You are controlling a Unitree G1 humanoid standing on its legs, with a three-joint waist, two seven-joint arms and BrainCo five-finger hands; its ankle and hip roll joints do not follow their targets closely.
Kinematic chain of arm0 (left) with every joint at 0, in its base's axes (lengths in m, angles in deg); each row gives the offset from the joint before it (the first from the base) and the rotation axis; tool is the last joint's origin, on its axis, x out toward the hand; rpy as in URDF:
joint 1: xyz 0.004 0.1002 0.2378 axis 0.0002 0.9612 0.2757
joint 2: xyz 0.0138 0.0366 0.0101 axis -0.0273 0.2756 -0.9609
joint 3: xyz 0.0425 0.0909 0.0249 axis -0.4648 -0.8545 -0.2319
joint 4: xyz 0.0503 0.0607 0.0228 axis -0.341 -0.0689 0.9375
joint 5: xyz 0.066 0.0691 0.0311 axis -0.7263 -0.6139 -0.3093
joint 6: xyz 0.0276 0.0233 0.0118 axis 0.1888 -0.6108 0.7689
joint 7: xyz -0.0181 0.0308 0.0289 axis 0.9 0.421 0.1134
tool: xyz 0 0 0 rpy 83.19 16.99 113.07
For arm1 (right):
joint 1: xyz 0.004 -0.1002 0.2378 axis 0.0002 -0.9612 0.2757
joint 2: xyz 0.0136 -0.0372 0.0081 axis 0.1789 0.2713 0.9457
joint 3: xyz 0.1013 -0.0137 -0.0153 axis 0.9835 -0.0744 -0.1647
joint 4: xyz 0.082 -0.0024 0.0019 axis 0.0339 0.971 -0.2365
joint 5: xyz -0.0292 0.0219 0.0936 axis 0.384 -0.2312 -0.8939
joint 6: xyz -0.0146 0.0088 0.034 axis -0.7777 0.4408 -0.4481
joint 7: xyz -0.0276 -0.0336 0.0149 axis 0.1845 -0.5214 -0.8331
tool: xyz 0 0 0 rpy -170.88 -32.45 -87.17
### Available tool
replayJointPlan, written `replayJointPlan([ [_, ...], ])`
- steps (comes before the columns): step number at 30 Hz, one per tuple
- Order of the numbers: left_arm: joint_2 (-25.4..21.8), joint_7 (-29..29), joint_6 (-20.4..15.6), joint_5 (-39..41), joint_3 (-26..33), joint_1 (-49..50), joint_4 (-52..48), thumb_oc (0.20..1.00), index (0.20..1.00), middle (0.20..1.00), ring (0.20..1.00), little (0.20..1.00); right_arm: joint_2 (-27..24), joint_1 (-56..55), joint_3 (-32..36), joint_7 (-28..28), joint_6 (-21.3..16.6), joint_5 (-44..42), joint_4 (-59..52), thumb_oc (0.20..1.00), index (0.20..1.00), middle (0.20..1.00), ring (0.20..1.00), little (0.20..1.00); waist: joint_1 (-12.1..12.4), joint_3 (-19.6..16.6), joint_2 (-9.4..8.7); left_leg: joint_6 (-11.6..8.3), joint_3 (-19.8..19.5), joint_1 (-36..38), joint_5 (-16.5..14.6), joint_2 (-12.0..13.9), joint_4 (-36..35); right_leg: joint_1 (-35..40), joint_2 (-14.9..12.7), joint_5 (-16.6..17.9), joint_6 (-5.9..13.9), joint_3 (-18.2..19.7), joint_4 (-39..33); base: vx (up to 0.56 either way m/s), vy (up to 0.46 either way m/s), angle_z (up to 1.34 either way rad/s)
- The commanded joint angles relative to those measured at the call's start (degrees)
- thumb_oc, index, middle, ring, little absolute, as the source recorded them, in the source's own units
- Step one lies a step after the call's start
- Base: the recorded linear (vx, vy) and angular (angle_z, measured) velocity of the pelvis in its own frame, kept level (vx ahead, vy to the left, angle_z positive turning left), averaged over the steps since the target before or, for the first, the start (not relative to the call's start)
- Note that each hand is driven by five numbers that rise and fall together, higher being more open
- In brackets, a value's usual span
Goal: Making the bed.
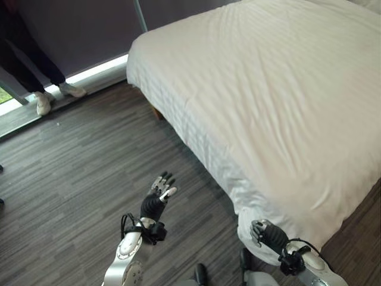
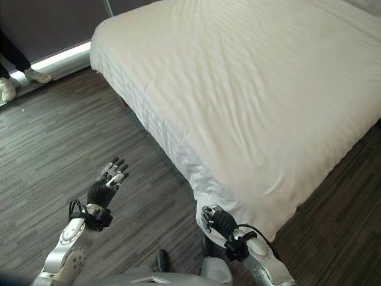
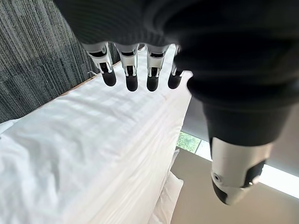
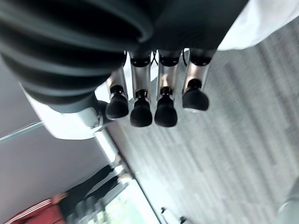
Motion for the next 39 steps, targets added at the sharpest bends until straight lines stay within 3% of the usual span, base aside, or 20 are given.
replayJointPlan([
  [1,-1.39,-0.83,-4.21,-0.7,1.37,-3.93,-0.24,1.0,1.0,1.0,1.0,1.0,-0.59,4.97,3.13,-2.55,-3.57,2.98,-0.07,0.2,0.2,0.2,0.2,0.2,-0.06,1.91,1.37,2.42,-1.73,-1.9,-2.28,-1.93,0.39,1.36,3.39,-3.89,-1.87,-3.84,1.06,-0.06,-0.015,0.02],
  [6,-1.79,-0.89,-4.35,0.63,-0.75,-5.55,-0.47,1.0,1.0,1.0,1.0,1.0,-1.07,13.95,5.44,-7.81,-4.67,6.05,13.43,0.2,0.2,0.2,0.2,0.2,0.95,4.02,2.54,2.48,-2.17,-4.8,-1.12,-2.18,0.39,-1.47,3.08,-2.9,-1.95,-4.1,1.06,-0.05,-0.012,0.04],
  [14,-1.91,0.42,-5.29,1.88,-3.11,-9.5,0.24,1.0,1.0,1.0,1.0,1.0,-2.78,28.65,12.11,-15.66,-7.43,1.86,31.0,0.2,0.2,0.2,0.2,0.2,3.12,7.38,5.1,2.17,-1.01,-11.84,0.85,-2.2,0.39,-9.01,3.2,-0.91,-1.68,-3.24,1.06,-0.02,-0.036,0.03],
  [18,-0.98,0.76,-5.32,1.85,-4.06,-11.19,0.27,1.0,1.0,1.0,1.0,1.0,-3.57,30.57,15.08,-17.23,-7.88,1.22,41.4,0.2,0.2,0.2,0.2,0.2,3.17,8.51,6.14,2.1,-0.62,-13.43,1.06,-2.22,0.39,-10.81,3.19,-0.8,-1.71,-2.57,1.06,0.04,-0.033,-0.11],
  [19,-0.07,0.2,-5.03,1.55,-4.26,-11.45,0.18,1.0,1.0,1.0,1.0,1.0,-3.09,27.27,17.94,-17.11,-7.21,2.37,49.05,0.2,0.2,0.2,0.2,0.2,2.46,9.06,6.92,2.1,-0.6,-13.38,0.82,-2.41,0.39,-10.83,3.11,-1.07,-1.78,-2.53,1.06,0.11,-0.047,-0.08],
  [22,0.03,-0.18,-5.37,1.26,-2.86,-11.08,-0.9,1.0,1.0,1.0,1.0,1.0,-3.97,22.34,23.56,-17.73,-6.46,3.09,56.86,0.2,0.2,0.2,0.2,0.2,1.34,9.39,8.24,2.08,-0.37,-13.68,0.58,-2.69,0.39,-11.41,2.94,-1.29,-1.71,-2.04,1.06,0.09,-0.018,-0.06],
  [32,-0.11,0.66,-6.23,0.49,-2.02,-12.9,-2.18,1.0,1.0,1.0,1.0,1.0,-9.31,13.01,38.86,-21.9,-7.3,-3.28,60.75,0.2,0.2,0.2,0.2,0.2,-2.66,9.77,10.86,1.78,1.36,-14.07,-0.35,-3.19,0.39,-12.6,2.67,-1.28,-1.08,-0.06,1.06,0.04,-0.004,-0.1],
  [35,-0.55,0.82,-6.19,0.53,-1.35,-13.18,-2.8,1.0,1.0,1.0,1.0,1.0,-11.35,10.14,46.26,-25.5,-9.19,-6.79,60.32,0.2,0.2,0.2,0.2,0.2,-4.12,9.03,10.4,1.77,1.47,-13.16,-0.87,-3.12,0.39,-11.84,2.75,-1.65,-1.06,0.02,1.06,0.02,0.016,-0.16],
  [37,-0.78,0.57,-6.07,1.0,-1.32,-13.09,-2.76,1.0,1.0,1.0,1.0,1.0,-13.76,8.47,54.53,-30.36,-12.16,-10.66,57.45,0.2,0.2,0.2,0.2,0.2,-5.55,8.38,10.06,1.84,1.28,-12.23,-1.31,-3.11,0.39,-10.88,2.78,-2.02,-1.02,-0.04,1.06,0.02,0.032,-0.03],
  [38,-0.86,0.73,-6.2,1.42,-0.93,-12.79,-2.56,1.0,1.0,1.0,1.0,1.0,-15.16,7.66,58.93,-33.5,-15.38,-12.05,52.35,0.2,0.2,0.2,0.2,0.2,-6.48,7.34,9.46,1.95,1.39,-11.78,-1.6,-2.98,0.39,-10.47,2.86,-2.13,-1.0,0.14,1.06,0.0,0.0,0.0],
  [39,-0.83,0.73,-6.2,1.42,-1.07,-12.8,-2.56,1.0,1.0,1.0,1.0,1.0,-14.93,7.35,59.19,-33.79,-15.31,-11.87,51.87,0.2,0.2,0.2,0.2,0.2,-6.4,7.32,9.53,1.96,1.35,-11.72,-1.62,-2.99,0.39,-10.39,2.84,-2.17,-0.99,0.1,1.06,0.0,0.0,0.0],
])
